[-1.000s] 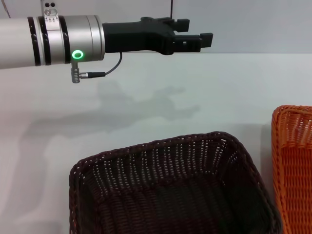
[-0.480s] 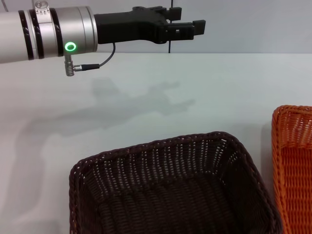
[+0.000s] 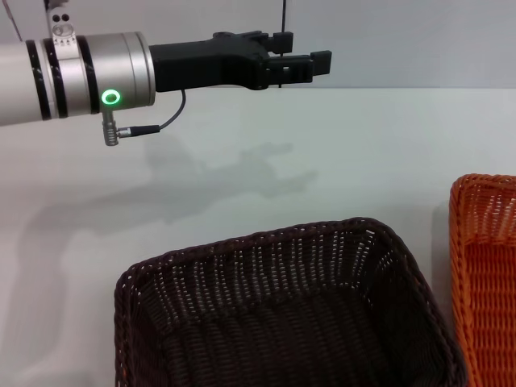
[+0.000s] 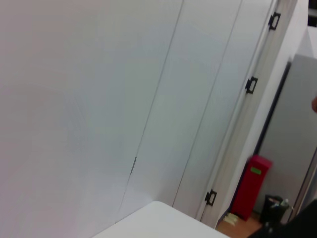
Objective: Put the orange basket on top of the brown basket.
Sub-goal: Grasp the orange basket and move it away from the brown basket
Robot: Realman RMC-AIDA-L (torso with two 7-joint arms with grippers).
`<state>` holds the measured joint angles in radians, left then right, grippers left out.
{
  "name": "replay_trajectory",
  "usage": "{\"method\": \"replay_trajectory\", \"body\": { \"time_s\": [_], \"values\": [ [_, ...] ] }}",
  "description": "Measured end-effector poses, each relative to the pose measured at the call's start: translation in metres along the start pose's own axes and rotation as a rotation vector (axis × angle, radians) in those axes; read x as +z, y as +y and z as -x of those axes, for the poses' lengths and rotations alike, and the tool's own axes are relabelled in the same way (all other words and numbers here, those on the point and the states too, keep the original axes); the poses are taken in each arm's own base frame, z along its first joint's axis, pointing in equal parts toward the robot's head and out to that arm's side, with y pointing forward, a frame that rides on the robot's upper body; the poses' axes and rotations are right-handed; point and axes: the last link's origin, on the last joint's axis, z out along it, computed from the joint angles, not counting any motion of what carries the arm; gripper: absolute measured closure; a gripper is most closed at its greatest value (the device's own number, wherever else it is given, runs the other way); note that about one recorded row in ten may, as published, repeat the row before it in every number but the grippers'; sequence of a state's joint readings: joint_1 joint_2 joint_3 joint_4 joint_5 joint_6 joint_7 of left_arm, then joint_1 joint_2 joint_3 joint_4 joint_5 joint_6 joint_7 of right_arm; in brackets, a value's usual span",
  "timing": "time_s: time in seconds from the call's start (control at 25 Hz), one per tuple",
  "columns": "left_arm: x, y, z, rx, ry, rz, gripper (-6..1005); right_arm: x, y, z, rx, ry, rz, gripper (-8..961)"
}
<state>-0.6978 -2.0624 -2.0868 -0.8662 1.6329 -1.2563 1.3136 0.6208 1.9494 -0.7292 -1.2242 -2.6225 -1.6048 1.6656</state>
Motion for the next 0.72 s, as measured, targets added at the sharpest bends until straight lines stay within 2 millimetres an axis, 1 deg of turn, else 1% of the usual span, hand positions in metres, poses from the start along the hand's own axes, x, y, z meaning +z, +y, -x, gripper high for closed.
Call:
{"method": "replay_trajectory", "body": {
  "time_s": [0.04,0.08,0.12,0.16,0.2,0.24,0.28,0.32,0.4,0.56,0.72],
  "values": [
    [0.000,0.000,0.000,0.000,0.000,0.000,136,0.000,0.000,0.000,0.000,0.000,0.000,235],
    [-0.002,-0.001,0.002,-0.016,0.010,-0.001,136,0.009,0.001,-0.002,-0.001,0.013,0.010,235],
    [-0.003,-0.001,0.003,-0.024,0.015,-0.002,136,0.014,0.002,-0.003,-0.001,0.018,0.015,235],
    [-0.003,-0.001,0.003,-0.024,0.015,-0.002,136,0.014,0.002,-0.003,-0.001,0.018,0.015,236],
    [-0.004,-0.001,0.004,-0.031,0.020,-0.003,136,0.023,0.002,-0.005,-0.004,0.027,0.021,236],
    [-0.004,-0.001,0.004,-0.031,0.020,-0.003,136,0.023,0.002,-0.005,-0.004,0.027,0.021,236],
    [-0.004,-0.002,0.005,-0.033,0.020,-0.003,136,0.033,0.003,-0.008,-0.004,0.035,0.028,237],
    [-0.004,-0.002,0.005,-0.033,0.020,-0.003,136,0.033,0.003,-0.008,-0.004,0.035,0.028,237],
    [-0.004,-0.002,0.005,-0.033,0.020,-0.003,137,0.047,0.006,-0.010,0.001,0.045,0.044,237],
    [-0.005,-0.002,0.007,-0.040,0.018,-0.004,137,0.050,0.009,-0.011,-0.014,0.046,0.067,239],
    [-0.005,-0.002,0.008,-0.041,0.016,0.001,137,0.041,0.012,-0.018,-0.018,0.036,0.082,240]
  ]
}}
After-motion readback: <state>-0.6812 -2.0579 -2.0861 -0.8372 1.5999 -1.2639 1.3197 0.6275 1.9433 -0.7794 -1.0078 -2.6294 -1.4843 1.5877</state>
